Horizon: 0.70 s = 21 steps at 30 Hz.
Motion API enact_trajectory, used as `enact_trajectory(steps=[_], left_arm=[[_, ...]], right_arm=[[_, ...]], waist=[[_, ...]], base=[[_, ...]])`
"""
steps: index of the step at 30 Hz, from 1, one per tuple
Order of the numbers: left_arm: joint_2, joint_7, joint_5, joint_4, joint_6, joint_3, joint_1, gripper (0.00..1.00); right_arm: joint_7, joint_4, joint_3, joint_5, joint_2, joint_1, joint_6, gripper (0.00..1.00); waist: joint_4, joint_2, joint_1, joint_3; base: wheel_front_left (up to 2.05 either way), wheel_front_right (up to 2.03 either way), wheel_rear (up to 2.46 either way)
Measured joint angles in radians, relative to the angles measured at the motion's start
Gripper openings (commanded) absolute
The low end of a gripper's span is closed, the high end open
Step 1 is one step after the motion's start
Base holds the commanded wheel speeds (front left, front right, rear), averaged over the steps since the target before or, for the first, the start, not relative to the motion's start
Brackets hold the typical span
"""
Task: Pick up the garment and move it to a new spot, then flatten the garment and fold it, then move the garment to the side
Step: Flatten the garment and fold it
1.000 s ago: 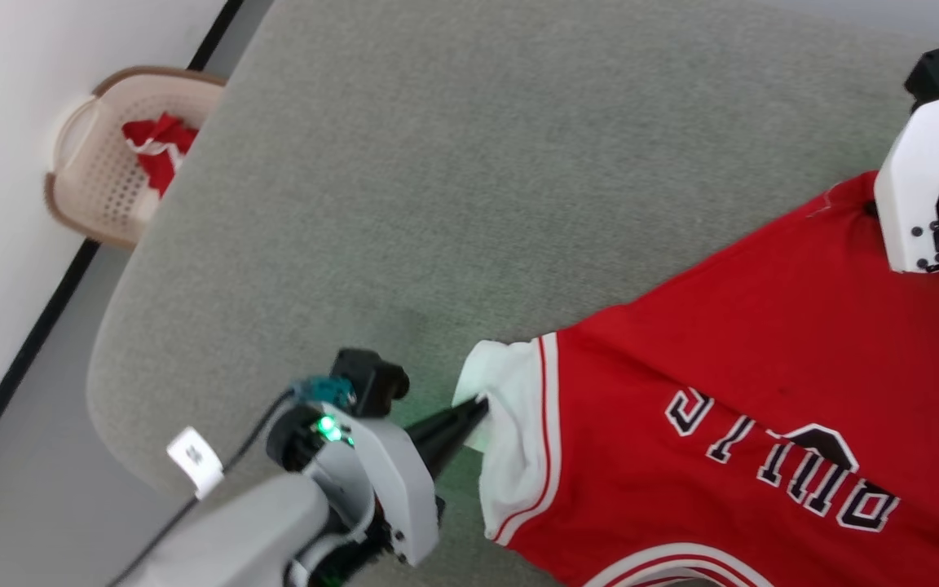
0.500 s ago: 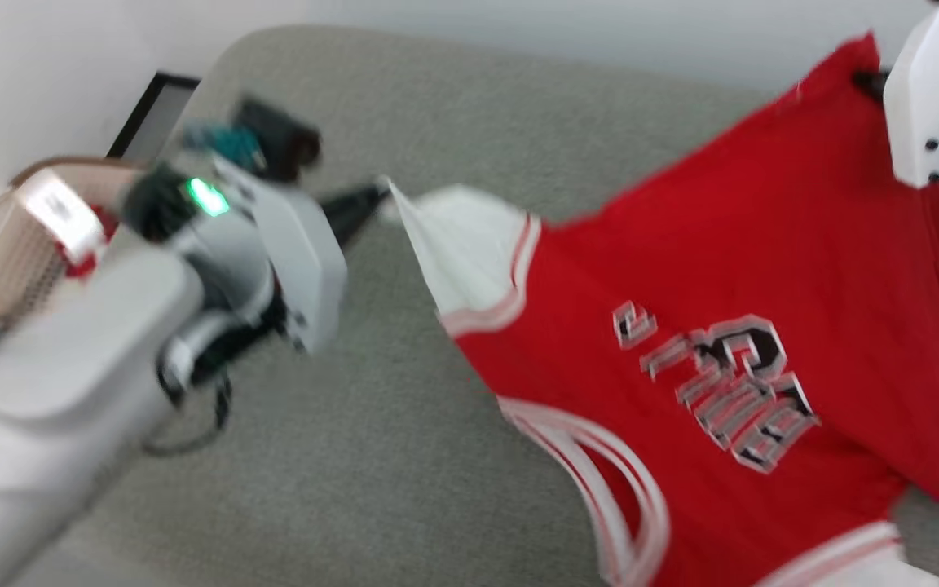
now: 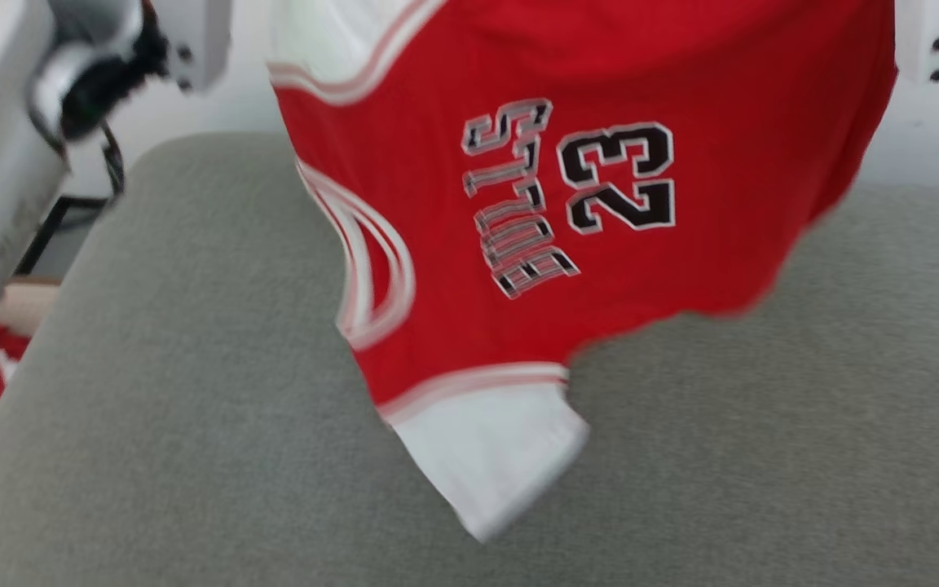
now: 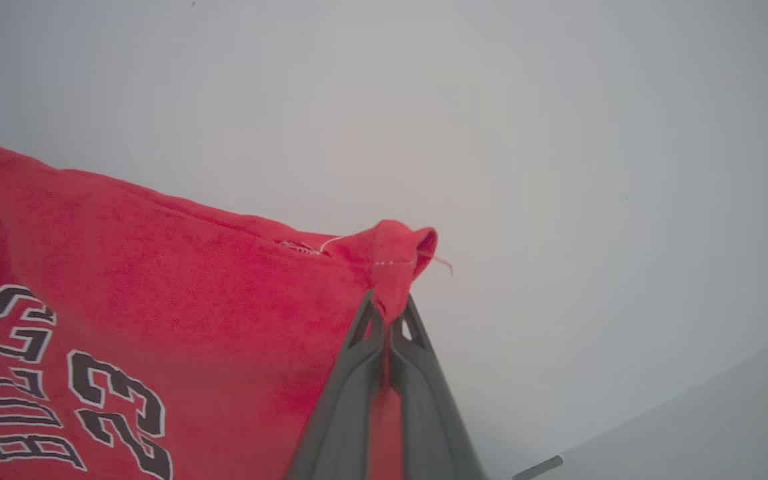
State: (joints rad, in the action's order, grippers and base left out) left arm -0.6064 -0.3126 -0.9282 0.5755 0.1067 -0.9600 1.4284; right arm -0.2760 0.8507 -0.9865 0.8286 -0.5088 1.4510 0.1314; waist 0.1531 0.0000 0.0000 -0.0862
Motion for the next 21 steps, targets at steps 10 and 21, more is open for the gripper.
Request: enact_trajectory(steps=[10, 21], left_arm=[[0.03, 0.077, 0.051, 0.178, 0.018, -0.026, 0.173, 0.0], [0.034, 0.164, 0.065, 0.237, 0.022, -0.076, 0.331, 0.0]], right_arm=[[0.087, 0.057, 0.021, -0.029, 0.041, 0.061, 0.0, 0.0], [0.11, 0.038, 0.073, -0.01, 0.003, 0.14, 0.0, 0.0]], waist=[[-0.091, 0.0, 0.0, 0.053], [-0.124, 0.0, 0.0, -0.039]], base=[[0.0, 0.0, 0.0], [0.0, 0.0, 0.0]])
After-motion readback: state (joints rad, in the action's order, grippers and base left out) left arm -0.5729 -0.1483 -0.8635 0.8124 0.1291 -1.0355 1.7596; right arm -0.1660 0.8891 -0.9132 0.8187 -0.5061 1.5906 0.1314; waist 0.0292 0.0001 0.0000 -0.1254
